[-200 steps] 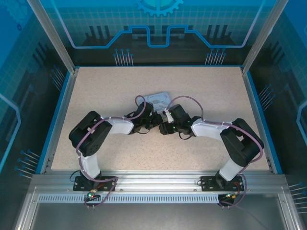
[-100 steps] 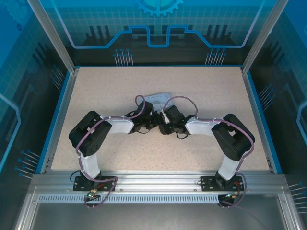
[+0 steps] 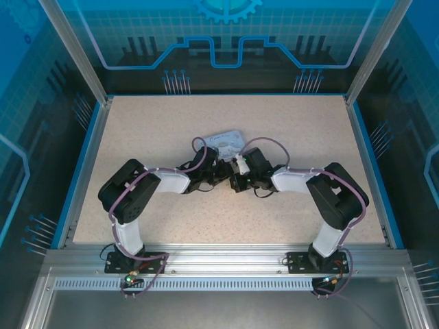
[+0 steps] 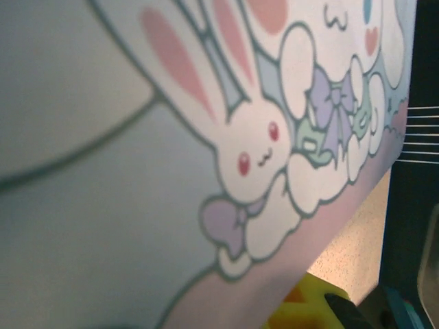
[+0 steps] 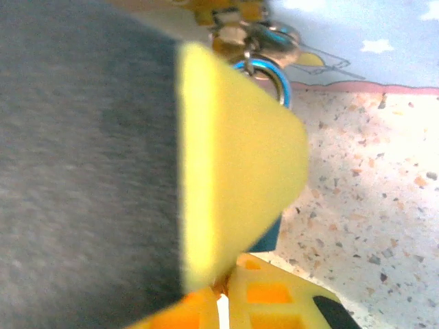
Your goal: Unlock the padlock with the key
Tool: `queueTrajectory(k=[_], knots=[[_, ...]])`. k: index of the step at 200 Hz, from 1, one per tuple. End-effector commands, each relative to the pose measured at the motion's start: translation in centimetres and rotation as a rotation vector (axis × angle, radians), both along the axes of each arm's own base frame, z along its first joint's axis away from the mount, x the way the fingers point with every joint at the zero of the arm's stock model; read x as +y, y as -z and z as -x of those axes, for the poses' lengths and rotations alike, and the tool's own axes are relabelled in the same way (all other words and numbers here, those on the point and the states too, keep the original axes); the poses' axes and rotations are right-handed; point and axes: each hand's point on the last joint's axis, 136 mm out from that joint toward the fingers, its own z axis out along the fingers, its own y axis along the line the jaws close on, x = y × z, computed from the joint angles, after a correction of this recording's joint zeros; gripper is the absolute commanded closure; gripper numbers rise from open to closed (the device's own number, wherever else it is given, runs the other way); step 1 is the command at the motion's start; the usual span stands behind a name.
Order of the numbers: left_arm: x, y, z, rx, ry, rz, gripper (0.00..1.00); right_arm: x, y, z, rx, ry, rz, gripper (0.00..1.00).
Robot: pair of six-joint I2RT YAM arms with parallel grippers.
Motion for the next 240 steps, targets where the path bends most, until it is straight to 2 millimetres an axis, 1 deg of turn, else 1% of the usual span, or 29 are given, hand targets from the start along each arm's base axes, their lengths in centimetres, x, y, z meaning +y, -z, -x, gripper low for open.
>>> queueTrajectory(k=[1,12,24,31,41,45,57,62,66,81,96,109,121,135,158,193,211,240], knots=[[1.1,4.8,3.4,0.147,0.014,-0.029,1.00,1.2,-3.6,-0.7,0.047,-0.025,-0.286,1.00],[1.1,4.8,3.4,0.129,0.011,-0.010,1.00,1.3,-4.3,-0.8,0.086,-0.043,-0.394,1.00],[1.2,5.0,3.4,0.117,0.009,0.000,1.00,1.3,-4.5,-0.8,0.137,-0.055,-0.477,1.00],[1.1,5.1,3.4,0.118,0.009,0.008,1.00,1.2,-4.6,-0.8,0.156,-0.057,-0.502,1.00],[1.1,5.3,3.6,0.120,0.008,0.014,1.00,1.0,-4.2,-0.8,0.171,-0.045,-0.498,1.00],[1.1,5.3,3.5,0.116,0.009,0.018,1.00,0.9,-4.1,-0.7,0.172,-0.044,-0.490,0.96],[1.1,5.3,3.6,0.113,0.005,0.026,1.00,0.5,-3.7,-0.6,0.176,-0.033,-0.458,0.71],[1.1,5.3,3.6,0.109,0.008,0.028,1.00,0.2,-3.6,-0.5,0.175,-0.025,-0.446,0.64],[1.1,5.3,3.6,0.108,0.009,0.028,1.00,0.0,-3.4,-0.4,0.175,-0.014,-0.434,0.62],[1.3,5.5,3.8,0.107,0.012,0.025,1.00,-1.1,-3.2,-0.3,0.164,0.025,-0.401,0.57],[1.5,5.7,4.2,0.110,0.016,0.017,0.89,-2.1,-2.9,-0.3,0.156,0.068,-0.370,0.56],[1.7,5.8,4.4,0.109,0.022,0.010,0.75,-2.7,-2.6,-0.4,0.147,0.108,-0.344,0.55],[1.8,5.8,4.7,0.107,0.023,0.010,0.67,-3.0,-2.4,-0.6,0.140,0.135,-0.329,0.56],[2.0,5.6,5.0,0.104,0.029,0.007,0.54,-3.6,-1.9,-1.0,0.135,0.174,-0.305,0.55],[2.4,5.0,5.7,0.099,0.038,0.000,0.41,-3.9,-1.5,-1.8,0.138,0.204,-0.290,0.55],[3.1,2.8,6.4,0.068,0.052,-0.015,0.32,-3.6,-0.7,-2.5,0.138,0.196,-0.263,0.54],[3.3,1.0,6.5,0.040,0.063,-0.029,0.28,-3.0,-0.6,-2.7,0.135,0.174,-0.258,0.50],[3.1,-2.4,6.1,-0.010,0.094,-0.041,0.24,-1.8,-0.9,-2.8,0.111,0.142,-0.248,0.50]])
